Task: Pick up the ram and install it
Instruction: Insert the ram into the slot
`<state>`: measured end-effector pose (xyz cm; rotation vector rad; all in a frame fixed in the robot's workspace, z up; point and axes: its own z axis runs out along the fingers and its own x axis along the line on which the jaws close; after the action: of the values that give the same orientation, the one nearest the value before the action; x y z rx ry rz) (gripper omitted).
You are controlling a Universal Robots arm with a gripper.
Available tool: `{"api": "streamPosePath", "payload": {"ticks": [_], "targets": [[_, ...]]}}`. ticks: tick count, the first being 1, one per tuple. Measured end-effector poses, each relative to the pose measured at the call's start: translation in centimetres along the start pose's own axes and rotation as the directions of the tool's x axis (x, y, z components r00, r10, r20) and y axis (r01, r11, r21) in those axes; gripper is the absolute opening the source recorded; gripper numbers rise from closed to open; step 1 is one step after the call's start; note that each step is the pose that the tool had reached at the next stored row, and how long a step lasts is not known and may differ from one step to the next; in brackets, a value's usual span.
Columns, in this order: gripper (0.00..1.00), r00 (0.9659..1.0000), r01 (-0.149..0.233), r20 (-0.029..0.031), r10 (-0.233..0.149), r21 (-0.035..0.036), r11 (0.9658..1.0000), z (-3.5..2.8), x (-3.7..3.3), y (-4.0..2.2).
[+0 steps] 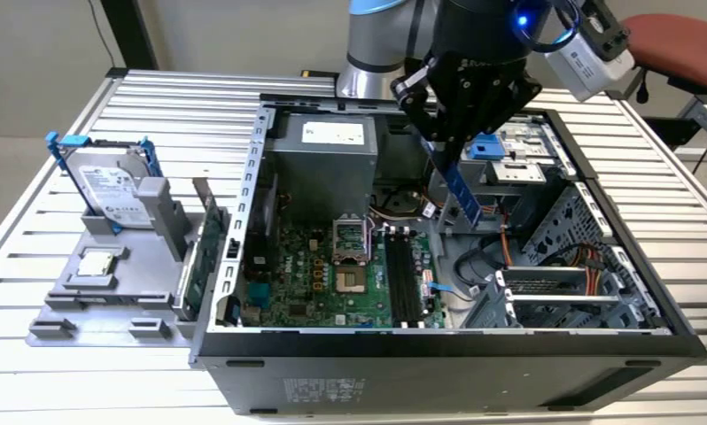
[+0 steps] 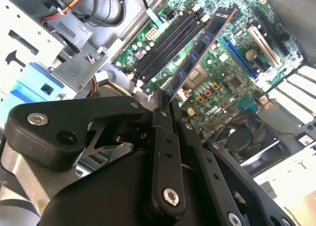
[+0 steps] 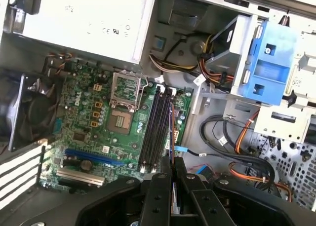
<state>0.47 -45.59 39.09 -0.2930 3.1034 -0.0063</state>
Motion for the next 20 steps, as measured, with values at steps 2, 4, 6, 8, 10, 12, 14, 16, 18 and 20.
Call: {"api": "streamPosePath", "payload": {"ticks": [2,4,6,8,10,12,14,16,18,20], "targets": [[0.00,0.9997,-0.024,-0.0002,0.024,0.0006,0.9997,0.00,0.00,0.00],[0.00,0.9989,-0.047,-0.0003,0.047,0.0012,0.9989,0.01,0.00,0.00],[0.00,0.9976,-0.069,-0.0004,0.069,0.0016,0.9976,0.02,0.00,0.00],[0.00,0.9965,-0.083,-0.0004,0.083,0.0021,0.9965,0.01,0.00,0.00],[0.00,0.9963,-0.085,-0.0004,0.085,0.0021,0.9963,0.01,0.00,0.00],[0.00,0.9963,-0.086,-0.0004,0.086,0.0020,0.9963,0.02,0.00,0.00],[0.00,0.9963,-0.086,-0.0004,0.086,0.0021,0.9963,0.01,0.00,0.00],[0.00,0.9960,-0.089,-0.0004,0.089,0.0021,0.9960,0.05,0.00,0.01],[0.00,0.9944,-0.106,-0.0006,0.106,0.0026,0.9944,0.14,0.00,0.00],[0.00,0.9923,-0.124,-0.0006,0.124,0.0030,0.9922,0.24,-0.03,-0.01]]}}
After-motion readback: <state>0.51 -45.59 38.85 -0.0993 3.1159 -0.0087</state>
